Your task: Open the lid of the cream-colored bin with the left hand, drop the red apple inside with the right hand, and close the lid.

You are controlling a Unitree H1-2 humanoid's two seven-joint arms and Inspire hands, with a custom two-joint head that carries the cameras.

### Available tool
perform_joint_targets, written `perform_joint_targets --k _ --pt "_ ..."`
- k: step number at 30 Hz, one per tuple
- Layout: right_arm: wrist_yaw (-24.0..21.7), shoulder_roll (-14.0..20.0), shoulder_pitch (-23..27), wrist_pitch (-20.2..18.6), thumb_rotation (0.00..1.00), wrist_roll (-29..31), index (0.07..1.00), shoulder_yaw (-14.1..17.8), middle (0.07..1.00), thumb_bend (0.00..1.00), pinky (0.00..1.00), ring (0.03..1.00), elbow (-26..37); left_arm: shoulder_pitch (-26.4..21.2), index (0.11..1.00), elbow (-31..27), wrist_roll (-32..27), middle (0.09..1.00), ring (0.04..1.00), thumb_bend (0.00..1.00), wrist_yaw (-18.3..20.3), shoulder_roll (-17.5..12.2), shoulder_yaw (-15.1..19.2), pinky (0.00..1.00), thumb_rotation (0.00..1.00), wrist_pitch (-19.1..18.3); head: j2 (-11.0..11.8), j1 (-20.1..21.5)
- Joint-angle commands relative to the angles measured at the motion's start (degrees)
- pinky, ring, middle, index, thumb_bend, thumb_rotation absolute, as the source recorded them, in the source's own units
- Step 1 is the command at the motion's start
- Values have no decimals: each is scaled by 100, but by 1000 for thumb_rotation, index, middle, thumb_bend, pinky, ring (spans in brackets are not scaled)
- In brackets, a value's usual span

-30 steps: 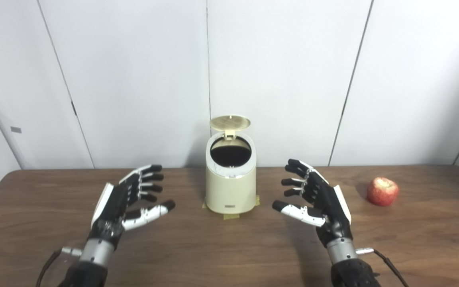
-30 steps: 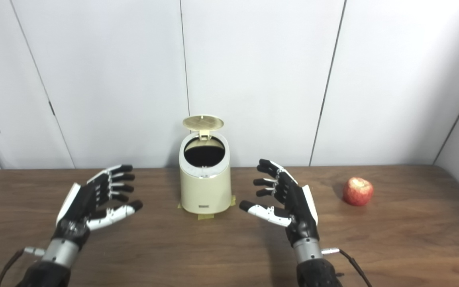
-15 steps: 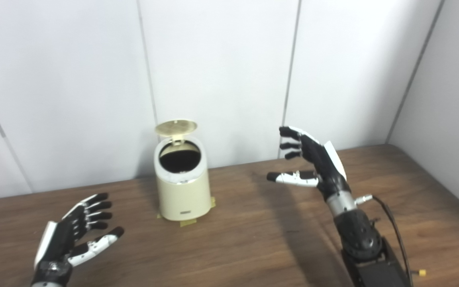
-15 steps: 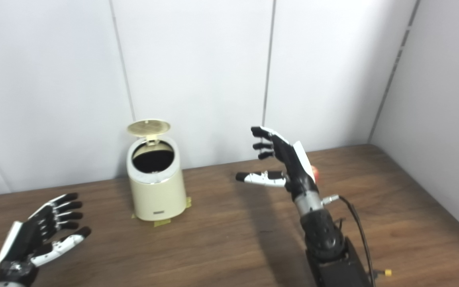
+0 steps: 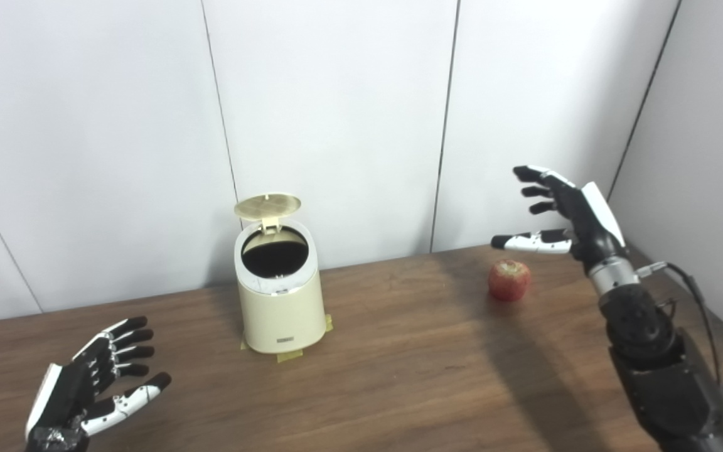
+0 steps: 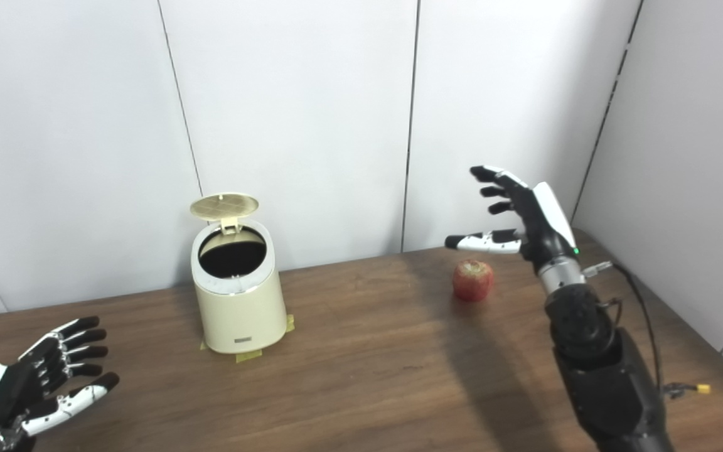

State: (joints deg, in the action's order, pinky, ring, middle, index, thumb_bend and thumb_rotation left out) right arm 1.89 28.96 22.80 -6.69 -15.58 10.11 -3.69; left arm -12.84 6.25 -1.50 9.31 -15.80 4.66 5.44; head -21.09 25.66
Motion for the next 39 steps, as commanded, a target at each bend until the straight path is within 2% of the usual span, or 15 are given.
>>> perform_joint_targets --k 1,5,14,18,22,27,31,39 --pt "-40 257 284 -113 228 -57 832 35 856 847 704 813 -69 -251 808 -50 -54 772 721 611 -37 -71 53 640 0 142 7 6" --pt "-306 410 348 -228 149 165 857 15 865 842 717 818 -425 -233 804 -124 -22 769 716 605 -78 -69 75 646 0 96 -3 5" --pt "-855 559 611 -287 222 437 903 -224 936 862 848 926 -1521 -190 795 -257 -46 759 707 611 -70 -56 95 640 0 4 -43 -8" --pt "-970 530 680 -286 228 564 930 -296 958 880 841 938 -1808 -159 793 -357 -8 758 705 609 -82 -65 97 637 0 -94 -71 -29" --pt "-903 472 714 -184 184 547 926 -386 949 875 819 921 -2003 -148 790 -410 27 754 702 609 -91 -89 108 637 0 -122 -98 -36" --pt "-821 348 789 -233 175 539 921 -489 930 871 837 915 -2264 -132 784 -498 19 743 693 600 -65 -96 108 619 0 -167 -127 -47" --pt "-730 287 855 12 165 484 907 -597 913 862 808 885 -2528 -121 784 -536 20 742 689 613 -34 -110 89 614 0 -140 -158 -45" --pt "-644 235 951 234 151 332 872 -821 886 847 850 886 -2821 -118 797 -654 31 751 706 583 -20 -83 59 646 0 -275 -202 -54"
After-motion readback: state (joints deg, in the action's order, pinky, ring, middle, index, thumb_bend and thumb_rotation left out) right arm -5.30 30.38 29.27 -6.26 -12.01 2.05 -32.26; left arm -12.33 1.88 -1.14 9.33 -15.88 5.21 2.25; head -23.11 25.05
